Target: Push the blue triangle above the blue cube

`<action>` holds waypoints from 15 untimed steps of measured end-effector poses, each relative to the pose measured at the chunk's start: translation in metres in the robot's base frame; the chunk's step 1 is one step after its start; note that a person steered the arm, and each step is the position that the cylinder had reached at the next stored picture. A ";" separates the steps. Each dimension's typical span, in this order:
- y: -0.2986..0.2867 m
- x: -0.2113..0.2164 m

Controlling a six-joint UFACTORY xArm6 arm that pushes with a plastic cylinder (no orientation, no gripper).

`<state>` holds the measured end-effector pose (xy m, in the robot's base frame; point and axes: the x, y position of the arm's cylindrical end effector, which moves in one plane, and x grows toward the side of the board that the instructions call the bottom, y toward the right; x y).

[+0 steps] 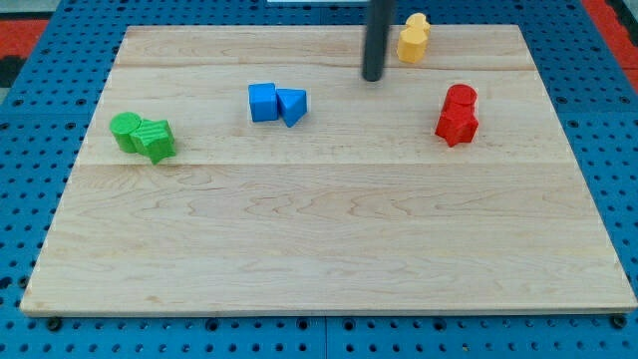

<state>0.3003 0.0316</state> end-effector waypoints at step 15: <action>-0.026 0.053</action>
<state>0.3529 0.0055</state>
